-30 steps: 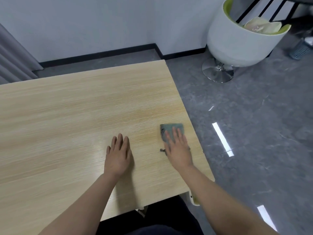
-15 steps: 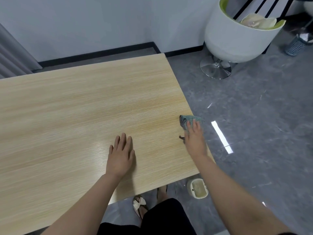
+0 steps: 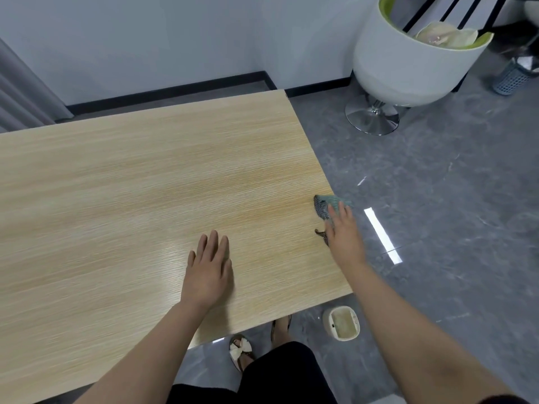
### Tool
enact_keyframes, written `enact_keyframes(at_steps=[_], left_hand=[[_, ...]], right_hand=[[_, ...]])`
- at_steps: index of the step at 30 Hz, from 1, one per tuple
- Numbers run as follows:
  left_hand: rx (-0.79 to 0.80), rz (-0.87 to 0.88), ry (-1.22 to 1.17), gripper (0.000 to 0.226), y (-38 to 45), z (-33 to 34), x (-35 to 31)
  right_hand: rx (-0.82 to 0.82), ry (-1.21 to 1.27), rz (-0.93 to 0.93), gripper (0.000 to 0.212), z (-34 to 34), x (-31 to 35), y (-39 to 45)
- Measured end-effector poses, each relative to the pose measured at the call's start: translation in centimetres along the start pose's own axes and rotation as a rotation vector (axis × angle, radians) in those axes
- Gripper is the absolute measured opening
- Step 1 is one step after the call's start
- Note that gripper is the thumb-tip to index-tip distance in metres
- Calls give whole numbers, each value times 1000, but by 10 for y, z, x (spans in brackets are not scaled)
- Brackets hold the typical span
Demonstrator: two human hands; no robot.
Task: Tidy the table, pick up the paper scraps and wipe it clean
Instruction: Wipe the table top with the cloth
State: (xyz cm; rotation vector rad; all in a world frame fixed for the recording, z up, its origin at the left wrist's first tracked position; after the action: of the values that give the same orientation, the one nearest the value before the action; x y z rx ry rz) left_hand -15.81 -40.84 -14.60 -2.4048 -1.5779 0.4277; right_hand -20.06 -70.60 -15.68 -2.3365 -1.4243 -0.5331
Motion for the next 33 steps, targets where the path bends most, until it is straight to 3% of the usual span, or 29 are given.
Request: enact_keyframes(at_steps=[2, 4, 9, 11, 16, 19, 21, 23, 26, 28, 33], left_hand=[[-10, -2, -11, 65, -1, 0, 0], [-24, -1, -22, 55, 0, 1, -1], [-36, 11, -36, 63, -1, 2, 0], [-30, 25, -32, 64, -2, 2, 2], [-10, 43, 4, 61, -6, 4, 5], [-17, 36, -13, 66, -8, 4, 3], [-23, 32, -20, 59, -9, 3, 2], [-22, 32, -22, 56, -9, 3, 2], [-5, 43, 1, 56, -9, 2, 3], [-10, 45, 5, 56, -9, 1, 4], [-15, 33, -17, 55, -14, 3, 2]], right_hand=[[-52, 16, 97, 48, 8, 8, 1], [-88, -22, -62, 49, 23, 41, -10], [283, 18, -500, 49, 54, 104, -57], [234, -20, -544, 49, 42, 82, -46], [11, 103, 37, 47, -3, -9, -16], [-86, 126, 90, 48, 10, 11, -30], [-8, 155, -45, 49, 33, 46, -51], [166, 90, -313, 48, 56, 81, -84], [303, 12, -520, 53, 54, 78, -96], [219, 32, -421, 49, 36, 43, -79], [-53, 111, 112, 46, -14, -35, -65]])
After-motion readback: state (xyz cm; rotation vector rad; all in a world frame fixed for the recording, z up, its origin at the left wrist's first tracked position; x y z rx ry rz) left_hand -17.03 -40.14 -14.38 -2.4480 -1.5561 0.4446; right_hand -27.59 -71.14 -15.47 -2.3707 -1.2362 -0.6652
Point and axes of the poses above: each hand's wrist, its own y-axis towards the middle knuckle, its own z-axis out of the palm, x = y × z, the point moved 2 cm from there along y, towards the middle knuckle, and after that the axes turned 10 degrees about y, right-handed, at the moved point
